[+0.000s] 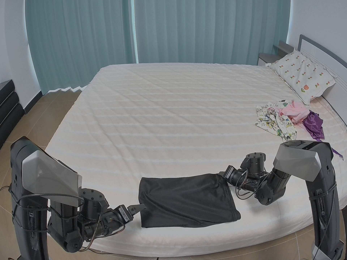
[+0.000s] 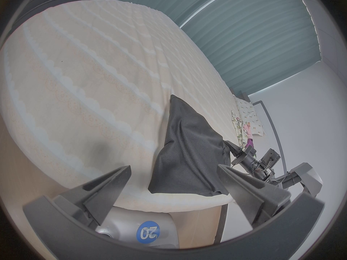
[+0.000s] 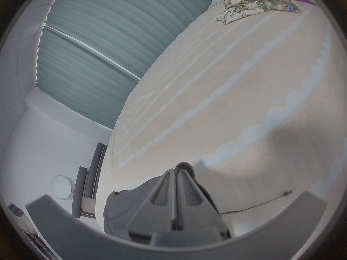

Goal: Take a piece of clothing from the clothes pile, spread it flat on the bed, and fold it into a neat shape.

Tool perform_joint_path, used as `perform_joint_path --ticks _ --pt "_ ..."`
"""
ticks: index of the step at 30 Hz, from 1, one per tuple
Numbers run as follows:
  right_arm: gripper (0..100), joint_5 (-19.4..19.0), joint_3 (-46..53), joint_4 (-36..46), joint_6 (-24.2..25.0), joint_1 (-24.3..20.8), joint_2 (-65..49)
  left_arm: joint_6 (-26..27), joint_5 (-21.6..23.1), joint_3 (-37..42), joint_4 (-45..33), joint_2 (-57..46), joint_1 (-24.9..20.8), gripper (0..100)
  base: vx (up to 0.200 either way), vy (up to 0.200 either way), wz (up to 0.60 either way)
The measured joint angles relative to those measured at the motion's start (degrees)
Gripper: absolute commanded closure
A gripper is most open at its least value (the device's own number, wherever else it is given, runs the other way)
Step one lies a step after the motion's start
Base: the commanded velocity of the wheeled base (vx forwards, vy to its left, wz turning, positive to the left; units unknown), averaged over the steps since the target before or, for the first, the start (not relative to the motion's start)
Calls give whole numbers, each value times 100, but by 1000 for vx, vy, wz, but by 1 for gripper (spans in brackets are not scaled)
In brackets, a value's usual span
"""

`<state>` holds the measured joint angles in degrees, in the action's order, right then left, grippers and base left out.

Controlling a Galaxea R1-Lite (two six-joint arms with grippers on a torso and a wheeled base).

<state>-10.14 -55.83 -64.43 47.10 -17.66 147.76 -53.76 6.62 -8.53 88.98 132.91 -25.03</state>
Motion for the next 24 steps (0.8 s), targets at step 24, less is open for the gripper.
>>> perform_joint_path --ticks 24 --pt "100 268 -141 -71 108 273 63 20 -2 0 0 44 0 0 0 0 0"
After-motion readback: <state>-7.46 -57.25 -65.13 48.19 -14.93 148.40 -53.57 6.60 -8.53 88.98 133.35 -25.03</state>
